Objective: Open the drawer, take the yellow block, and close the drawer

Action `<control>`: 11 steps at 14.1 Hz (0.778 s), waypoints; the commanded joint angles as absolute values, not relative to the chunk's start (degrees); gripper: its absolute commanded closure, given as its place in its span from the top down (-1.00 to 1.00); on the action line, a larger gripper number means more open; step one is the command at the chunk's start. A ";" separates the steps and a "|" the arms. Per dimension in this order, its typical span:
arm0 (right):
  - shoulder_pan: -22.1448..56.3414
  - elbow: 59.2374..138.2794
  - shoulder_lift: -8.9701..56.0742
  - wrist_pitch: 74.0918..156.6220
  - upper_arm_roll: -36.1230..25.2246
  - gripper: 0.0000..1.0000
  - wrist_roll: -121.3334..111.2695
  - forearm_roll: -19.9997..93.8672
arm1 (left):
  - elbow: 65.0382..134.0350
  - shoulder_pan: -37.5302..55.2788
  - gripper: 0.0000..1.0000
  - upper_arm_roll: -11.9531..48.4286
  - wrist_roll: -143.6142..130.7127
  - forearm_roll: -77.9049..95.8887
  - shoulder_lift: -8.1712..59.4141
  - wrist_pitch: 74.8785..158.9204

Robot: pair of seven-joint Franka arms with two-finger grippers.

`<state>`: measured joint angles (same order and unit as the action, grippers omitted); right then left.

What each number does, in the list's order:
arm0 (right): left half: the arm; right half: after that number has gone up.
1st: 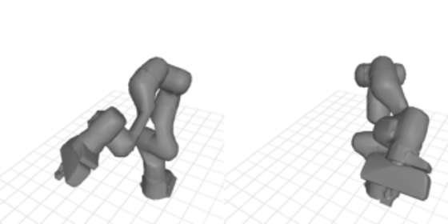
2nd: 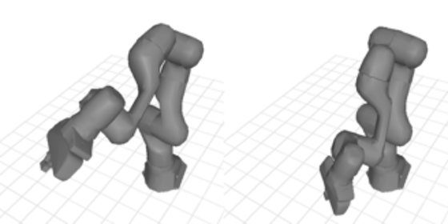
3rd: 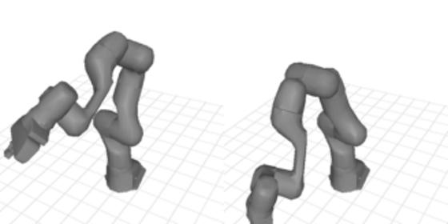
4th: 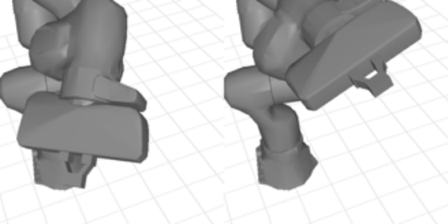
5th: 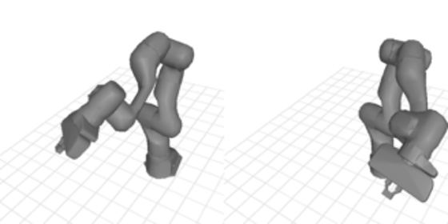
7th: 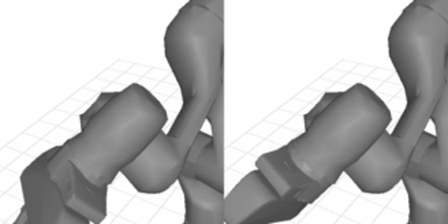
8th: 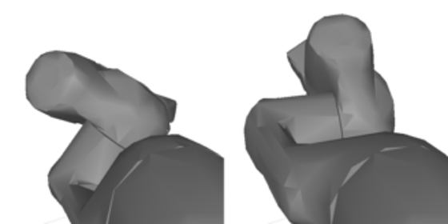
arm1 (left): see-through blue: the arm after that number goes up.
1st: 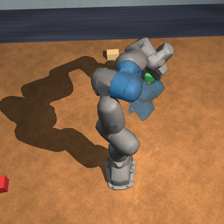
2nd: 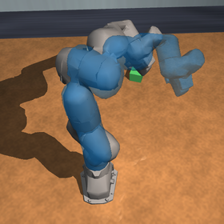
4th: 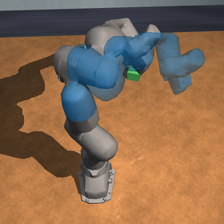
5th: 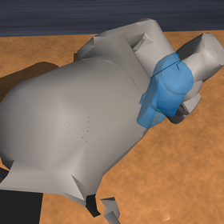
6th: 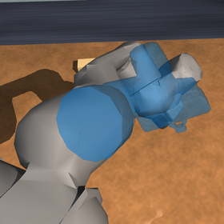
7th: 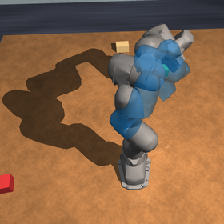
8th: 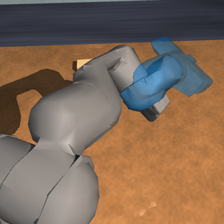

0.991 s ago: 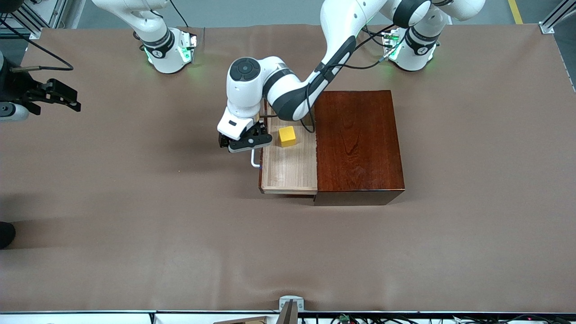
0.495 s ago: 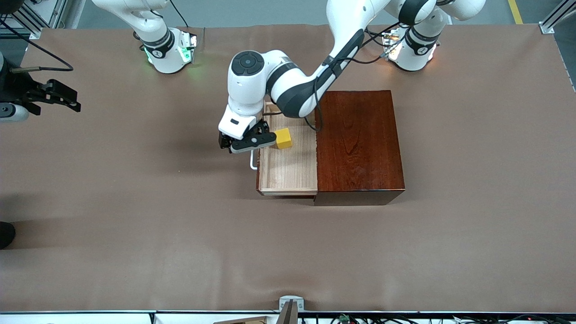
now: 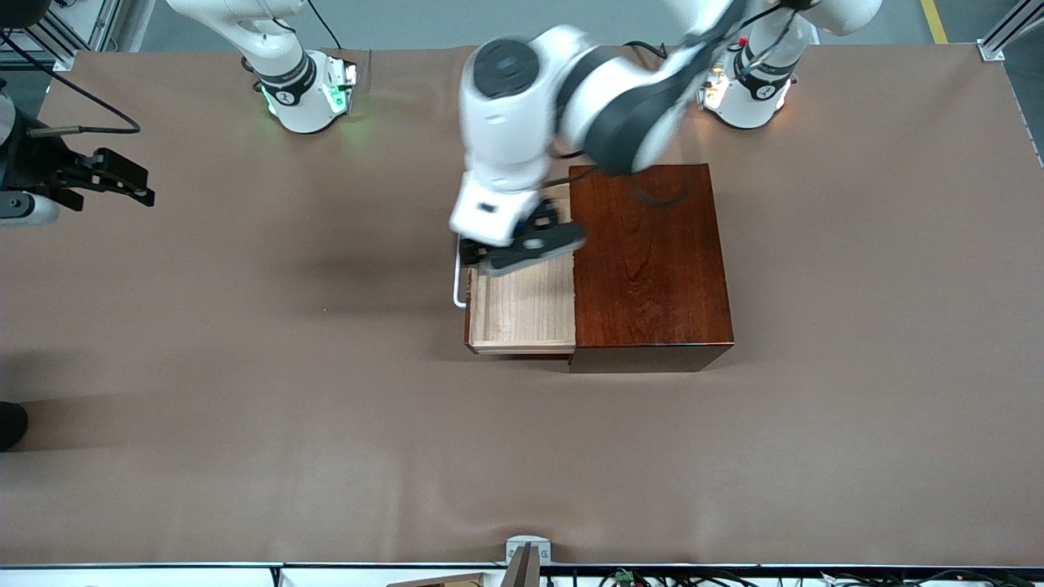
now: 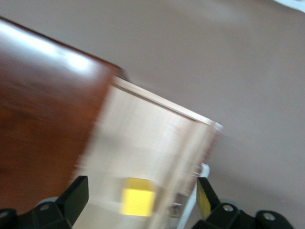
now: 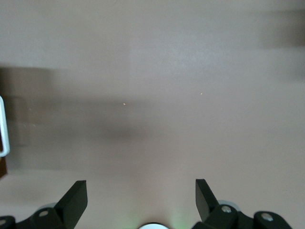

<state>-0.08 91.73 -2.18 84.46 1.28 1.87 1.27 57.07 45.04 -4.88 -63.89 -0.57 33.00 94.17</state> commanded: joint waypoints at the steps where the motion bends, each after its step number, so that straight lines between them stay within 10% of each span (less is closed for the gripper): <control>1: 0.18 90.00 -1.32 83.85 4.03 1.00 9.91 2.20 | 60.55 37.82 1.00 -4.31 -54.28 -1.41 26.03 87.82; 11: 0.26 90.09 3.42 84.46 13.70 1.00 42.43 6.24 | 68.46 15.84 1.00 -3.87 -19.36 -6.24 13.28 79.89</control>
